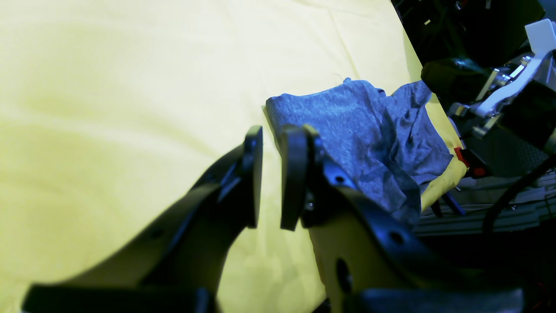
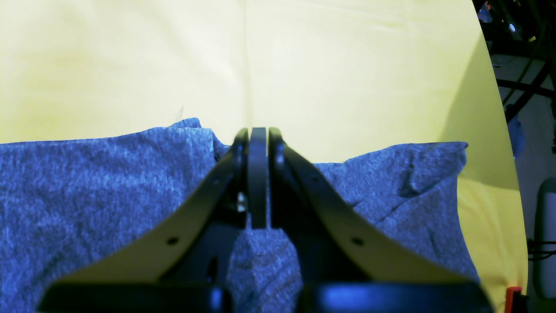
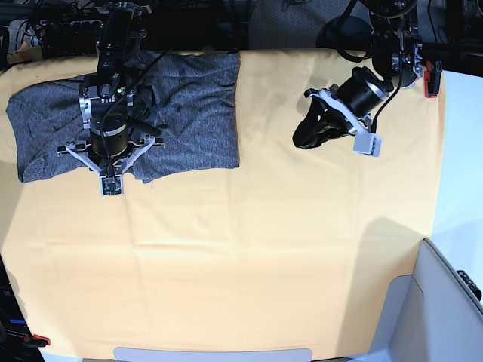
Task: Fold the T-shirt properly
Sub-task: 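Hold the right gripper pressed on the folded shirt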
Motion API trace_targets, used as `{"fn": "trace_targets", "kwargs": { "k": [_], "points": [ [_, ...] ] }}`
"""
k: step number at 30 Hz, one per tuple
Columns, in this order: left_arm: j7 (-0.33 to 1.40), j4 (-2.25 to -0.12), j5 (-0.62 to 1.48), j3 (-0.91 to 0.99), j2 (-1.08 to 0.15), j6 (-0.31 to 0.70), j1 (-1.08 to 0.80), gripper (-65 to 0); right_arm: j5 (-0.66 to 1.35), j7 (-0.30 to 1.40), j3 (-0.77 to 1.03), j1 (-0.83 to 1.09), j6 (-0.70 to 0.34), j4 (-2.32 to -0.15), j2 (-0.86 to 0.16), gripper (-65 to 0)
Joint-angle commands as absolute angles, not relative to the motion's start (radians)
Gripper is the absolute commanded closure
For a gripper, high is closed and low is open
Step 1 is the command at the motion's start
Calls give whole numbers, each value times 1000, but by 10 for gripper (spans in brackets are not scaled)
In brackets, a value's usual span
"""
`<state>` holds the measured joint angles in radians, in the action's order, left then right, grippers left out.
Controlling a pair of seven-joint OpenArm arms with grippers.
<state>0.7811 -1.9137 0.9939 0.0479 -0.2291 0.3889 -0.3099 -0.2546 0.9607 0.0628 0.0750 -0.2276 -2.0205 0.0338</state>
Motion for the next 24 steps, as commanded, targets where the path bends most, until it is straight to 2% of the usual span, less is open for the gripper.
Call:
{"fn": "trace_targets", "kwargs": {
  "k": [1,24],
  "points": [
    [759,-1931,1010,50,-234,398,-306,-85,-257,938,64,65,-223,-2040,33,0],
    [759,-1931,1012,50,-231,398,-306,-85,-257,938,64,33,-223,-2043,33,0]
  ]
}}
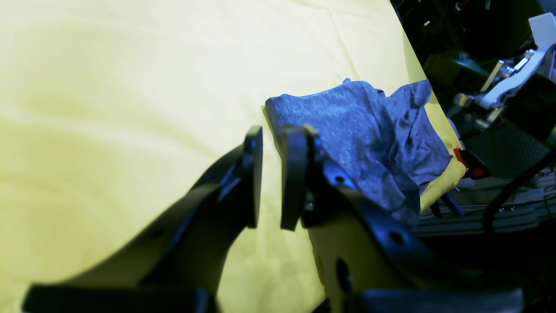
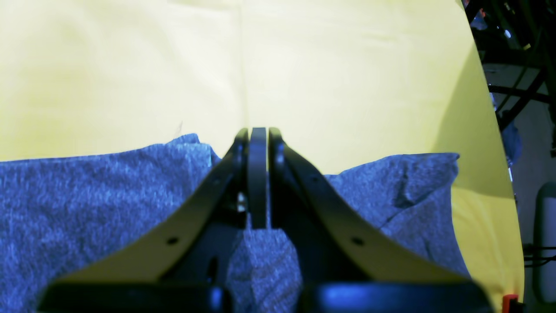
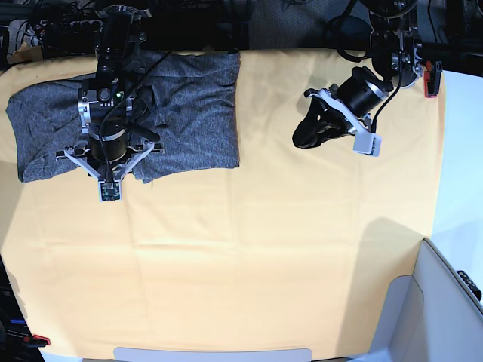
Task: Fold the T-shirt properly
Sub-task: 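Hold the right gripper pressed on the folded shirt, then move the right gripper to the shirt's outer edge and grasp it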
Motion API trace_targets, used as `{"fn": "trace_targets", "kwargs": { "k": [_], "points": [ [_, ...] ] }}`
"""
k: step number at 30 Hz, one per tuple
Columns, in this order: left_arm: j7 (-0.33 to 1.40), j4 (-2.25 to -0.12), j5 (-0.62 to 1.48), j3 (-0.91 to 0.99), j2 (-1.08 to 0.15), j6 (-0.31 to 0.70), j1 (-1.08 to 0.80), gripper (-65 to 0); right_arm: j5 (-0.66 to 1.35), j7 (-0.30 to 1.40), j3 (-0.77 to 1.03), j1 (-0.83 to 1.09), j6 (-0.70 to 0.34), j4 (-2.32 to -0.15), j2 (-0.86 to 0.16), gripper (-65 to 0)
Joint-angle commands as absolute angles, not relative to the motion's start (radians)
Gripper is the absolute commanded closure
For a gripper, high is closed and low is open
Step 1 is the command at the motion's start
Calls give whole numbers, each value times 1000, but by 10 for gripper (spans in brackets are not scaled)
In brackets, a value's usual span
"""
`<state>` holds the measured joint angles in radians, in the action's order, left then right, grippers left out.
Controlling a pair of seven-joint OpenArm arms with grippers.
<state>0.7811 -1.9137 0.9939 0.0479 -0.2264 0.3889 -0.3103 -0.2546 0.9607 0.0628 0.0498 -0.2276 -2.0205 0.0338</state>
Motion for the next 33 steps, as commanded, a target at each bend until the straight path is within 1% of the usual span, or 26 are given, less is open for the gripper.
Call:
{"fn": "trace_targets", "kwargs": {
  "k": [1,4,9,16,18,22,23,25,27,29,30,33],
  "points": [
    [759,-1931,1012,50,-231,398,-306,-85,-257,938,64,30,-223,-2043,31,0],
    [759,-1931,1012,50,-231,398,-306,-85,-259,938,73,4,-223,-2043,25,0],
    [759,-1931,1012,50,-232,398,-306,-85,-257,938,202,-65,-231,-2043,2,0],
    [759,-1931,1012,53,-234,398,-306,-86,-252,938,337,-114,-243,-2041,-87,0],
    [759,-1931,1012,53,-234,398,-306,-86,-252,938,378,-125,-289,-2040,-105,0],
    [759,-1931,1012,50,-234,398,-305,-86,-252,944,490,-165,-427,-2017,-113,-5],
    [759,-1931,1012,48,-232,398,-305,-86,-254,944,513,-174,-453,-2005,-113,-19],
    [759,-1931,1012,48,-232,398,-303,-86,-254,944,559,-189,-489,-1968,-120,-70],
    [759,-1931,1012,48,-234,398,-303,-86,-254,944,590,-193,-501,-1931,-133,-123],
    [759,-1931,1012,48,-234,398,-305,-86,-254,944,599,-193,-501,-1902,-153,-158],
    [759,-1931,1012,48,-234,398,-305,-86,-252,943,599,-189,-501,-1886,-163,-169],
    [759,-1931,1010,48,-234,398,-306,-86,-225,944,627,-186,-507,-1853,-189,-174]
  ]
}}
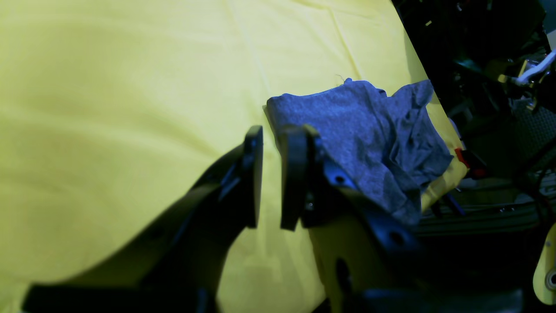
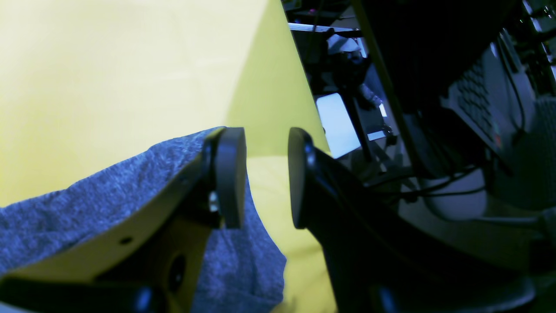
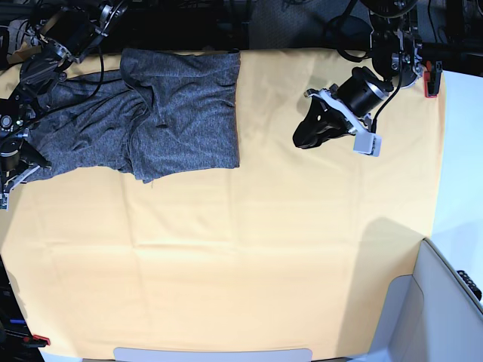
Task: Fold the T-shirt properly
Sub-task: 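Move the right gripper to the shirt's outer edge and grasp it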
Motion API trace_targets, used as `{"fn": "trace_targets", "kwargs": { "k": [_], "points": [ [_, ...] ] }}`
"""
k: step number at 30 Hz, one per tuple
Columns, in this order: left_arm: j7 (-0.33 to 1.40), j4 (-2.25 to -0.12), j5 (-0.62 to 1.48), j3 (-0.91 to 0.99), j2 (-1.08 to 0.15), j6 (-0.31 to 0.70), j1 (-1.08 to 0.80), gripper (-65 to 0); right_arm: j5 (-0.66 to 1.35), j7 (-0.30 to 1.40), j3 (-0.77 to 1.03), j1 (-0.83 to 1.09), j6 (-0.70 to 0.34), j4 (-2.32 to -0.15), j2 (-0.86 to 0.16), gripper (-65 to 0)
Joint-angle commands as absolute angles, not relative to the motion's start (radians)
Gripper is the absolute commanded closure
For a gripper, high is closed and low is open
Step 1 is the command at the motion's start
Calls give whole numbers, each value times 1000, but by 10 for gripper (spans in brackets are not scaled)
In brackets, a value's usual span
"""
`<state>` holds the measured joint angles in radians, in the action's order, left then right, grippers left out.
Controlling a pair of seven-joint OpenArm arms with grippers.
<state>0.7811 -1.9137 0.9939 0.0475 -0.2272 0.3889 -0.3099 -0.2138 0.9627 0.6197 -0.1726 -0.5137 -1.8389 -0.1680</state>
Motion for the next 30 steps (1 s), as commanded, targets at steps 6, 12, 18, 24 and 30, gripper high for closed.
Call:
{"fn": "trace_targets", "kwargs": {
  "k": [6,12,18,24,30],
  "points": [
    [759,-1931,1010,48,-234,398,-306,-86,93,1018,825,-183,-509,-1707,-277,-174],
    [759,-1929,1009,48,-234,398,-308,-86,429,1081,883,-128,-509,-1489,-407,-176],
    [826,-1929,1009,51,-232,398,-302,-86,690,1082,883,-76,-532,-1334,-498,-176],
    [831,-1929,1009,50,-231,398,-305,-86,773,1084,883,-51,-608,-1231,-576,-176],
    [831,-1929,1009,50,-231,398,-306,-86,771,1087,878,-45,-645,-1224,-611,-177]
  ]
}}
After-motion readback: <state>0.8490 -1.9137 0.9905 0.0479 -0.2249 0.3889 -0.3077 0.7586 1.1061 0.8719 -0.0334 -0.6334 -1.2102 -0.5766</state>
